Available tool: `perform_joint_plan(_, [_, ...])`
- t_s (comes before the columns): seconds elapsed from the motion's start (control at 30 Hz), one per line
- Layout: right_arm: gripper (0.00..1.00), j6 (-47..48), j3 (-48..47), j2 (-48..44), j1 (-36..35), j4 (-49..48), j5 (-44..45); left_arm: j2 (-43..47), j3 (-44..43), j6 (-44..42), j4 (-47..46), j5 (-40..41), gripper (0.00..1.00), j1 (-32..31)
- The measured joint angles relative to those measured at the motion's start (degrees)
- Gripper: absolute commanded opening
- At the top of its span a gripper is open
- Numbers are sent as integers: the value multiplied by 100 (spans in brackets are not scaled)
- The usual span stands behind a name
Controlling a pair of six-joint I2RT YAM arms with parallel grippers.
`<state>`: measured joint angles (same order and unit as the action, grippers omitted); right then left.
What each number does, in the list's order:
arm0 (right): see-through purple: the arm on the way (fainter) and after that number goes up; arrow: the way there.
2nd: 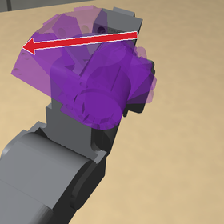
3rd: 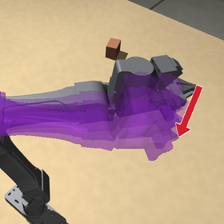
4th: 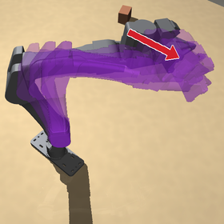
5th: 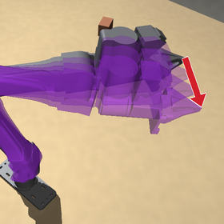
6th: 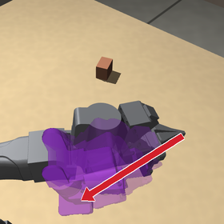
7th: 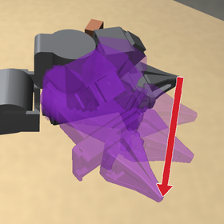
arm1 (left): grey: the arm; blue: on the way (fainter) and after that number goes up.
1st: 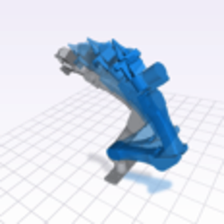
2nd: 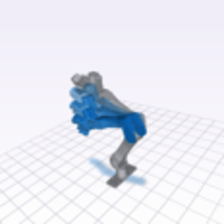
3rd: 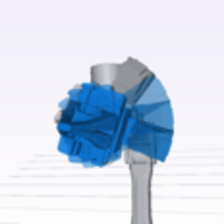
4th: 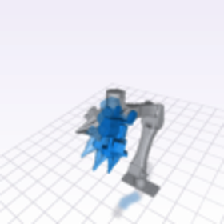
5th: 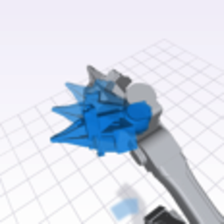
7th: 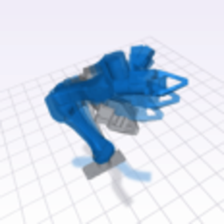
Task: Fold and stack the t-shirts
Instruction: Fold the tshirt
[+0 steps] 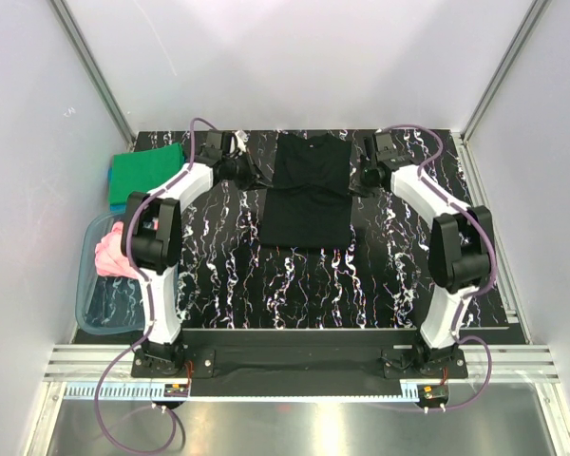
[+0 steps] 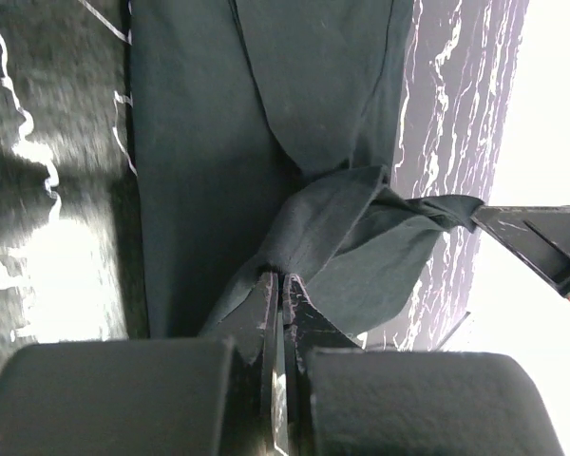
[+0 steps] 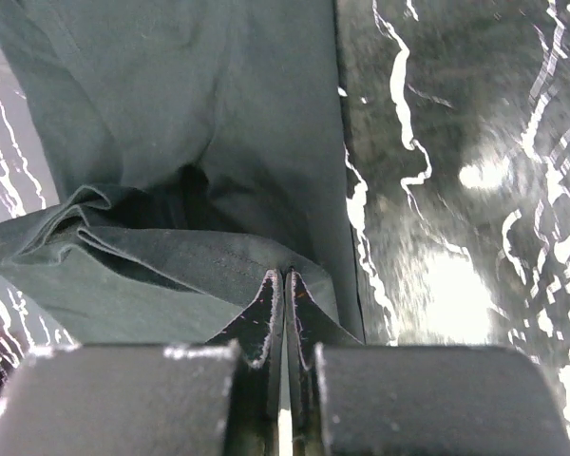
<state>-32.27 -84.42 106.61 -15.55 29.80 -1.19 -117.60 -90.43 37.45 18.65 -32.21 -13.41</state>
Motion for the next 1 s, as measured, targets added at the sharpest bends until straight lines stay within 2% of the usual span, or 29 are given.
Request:
perform_joint_plan(0.27, [0,197,-649,671,33,-68,-223,-498,-363,70,-396,-256,0,122])
perform_joint_plan(0.7, [0,275,-1187,1231,223,-109,-291,-1167,-997,293,-721,-509,2,181])
perform_joint_plan(0.77, [0,273,-1193,1300,264,-107,-295,-1246,-1047,313,-728,-518,5,184])
perform_joint_plan(0.87, [1,271,-1237,1414,308,-101,-299,-1370,-1141,341,-748,-538,15,188])
perform_joint_plan(0.93, [7,269,-1261,1471,326,-103,-304,-1460,-1235,350,-763,-555,21,190])
perform_joint_plan(1.0, [20,251,-1303,1526,341,-101,-308,-1550,-1351,374,-767,-564,22,192])
